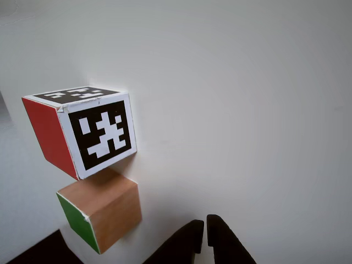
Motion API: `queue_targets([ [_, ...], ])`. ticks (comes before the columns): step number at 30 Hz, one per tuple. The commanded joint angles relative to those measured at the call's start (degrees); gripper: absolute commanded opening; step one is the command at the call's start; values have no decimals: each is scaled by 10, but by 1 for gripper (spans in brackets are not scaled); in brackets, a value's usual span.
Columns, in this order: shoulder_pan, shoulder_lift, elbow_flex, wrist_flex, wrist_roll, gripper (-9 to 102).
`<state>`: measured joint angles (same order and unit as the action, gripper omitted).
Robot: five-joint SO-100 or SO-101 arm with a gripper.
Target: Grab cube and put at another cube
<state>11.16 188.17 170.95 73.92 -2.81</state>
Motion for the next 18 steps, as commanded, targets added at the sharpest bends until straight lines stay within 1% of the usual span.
queue_targets([
  [1, -4, 3, -9, -8, -10, 1],
  [2, -4, 3, -10, -11, -12, 4],
  [4, -2, 3, -22, -18, -7, 15],
  [6, -14, 3, -41, -16, -11, 16],
  [12, -72, -12, -104, -5, 25, 21],
  [15, -104, -65, -143, -18, 39, 23],
  [18, -123, -139, -190, -41, 52, 29],
])
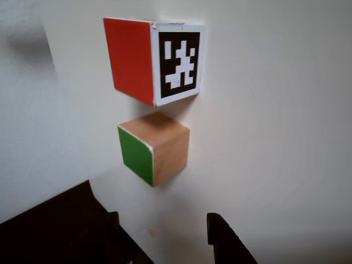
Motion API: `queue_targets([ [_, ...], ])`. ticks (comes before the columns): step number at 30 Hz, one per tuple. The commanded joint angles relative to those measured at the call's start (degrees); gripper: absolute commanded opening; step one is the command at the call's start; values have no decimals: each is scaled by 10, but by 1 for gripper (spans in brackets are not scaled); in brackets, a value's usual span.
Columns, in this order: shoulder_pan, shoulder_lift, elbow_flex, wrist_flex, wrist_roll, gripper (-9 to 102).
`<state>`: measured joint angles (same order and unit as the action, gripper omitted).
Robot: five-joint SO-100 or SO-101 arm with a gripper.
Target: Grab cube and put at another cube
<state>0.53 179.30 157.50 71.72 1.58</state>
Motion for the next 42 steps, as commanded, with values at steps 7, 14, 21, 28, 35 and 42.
queue_targets([
  [7, -62, -199, -149, -69, 36, 33],
  [14, -71, -471, -324, -61, 90, 33],
  [21, -57, -679, -444, -46, 135, 32],
  [28, -47, -818, -518, -29, 157, 33],
  [35, -47, -878, -574, -16, 167, 35],
  [42, -48, -931, -608, -21, 174, 34],
])
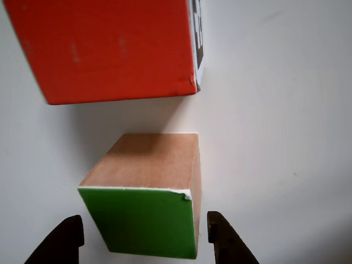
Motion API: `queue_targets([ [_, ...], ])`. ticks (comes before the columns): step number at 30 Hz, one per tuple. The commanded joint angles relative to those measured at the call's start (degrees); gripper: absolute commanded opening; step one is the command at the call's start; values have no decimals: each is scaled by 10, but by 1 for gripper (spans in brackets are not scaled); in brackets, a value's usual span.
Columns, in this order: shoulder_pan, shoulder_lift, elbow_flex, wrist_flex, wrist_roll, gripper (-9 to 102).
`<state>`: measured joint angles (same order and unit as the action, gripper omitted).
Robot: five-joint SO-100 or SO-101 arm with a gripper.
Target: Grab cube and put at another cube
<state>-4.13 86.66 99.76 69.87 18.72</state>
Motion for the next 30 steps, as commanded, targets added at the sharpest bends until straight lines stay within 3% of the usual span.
queue_targets([
  [1, -2, -11, -34, -4, 4, 34],
  [18, 0, -91, -65, -16, 14, 26],
  [30, 1, -35, -68, 13, 28, 19],
])
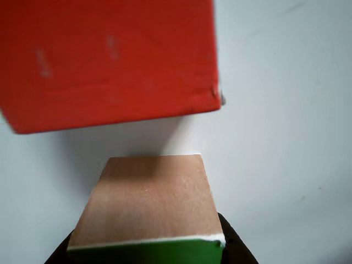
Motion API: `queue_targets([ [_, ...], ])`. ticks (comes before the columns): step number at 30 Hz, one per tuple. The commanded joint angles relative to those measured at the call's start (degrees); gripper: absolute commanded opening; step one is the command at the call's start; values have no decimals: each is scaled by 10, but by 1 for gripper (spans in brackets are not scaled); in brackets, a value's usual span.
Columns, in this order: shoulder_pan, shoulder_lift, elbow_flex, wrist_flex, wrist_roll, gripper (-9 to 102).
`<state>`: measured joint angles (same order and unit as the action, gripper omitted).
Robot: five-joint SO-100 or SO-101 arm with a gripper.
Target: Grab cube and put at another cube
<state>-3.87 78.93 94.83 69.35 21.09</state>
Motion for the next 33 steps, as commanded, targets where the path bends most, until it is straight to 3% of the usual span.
queue_targets([
  [1, -3, 52, -23, 31, 6, 19],
  [17, 71, 145, -163, 201, -29, 16],
  [33, 203, 152, -100, 184, -118, 15],
])
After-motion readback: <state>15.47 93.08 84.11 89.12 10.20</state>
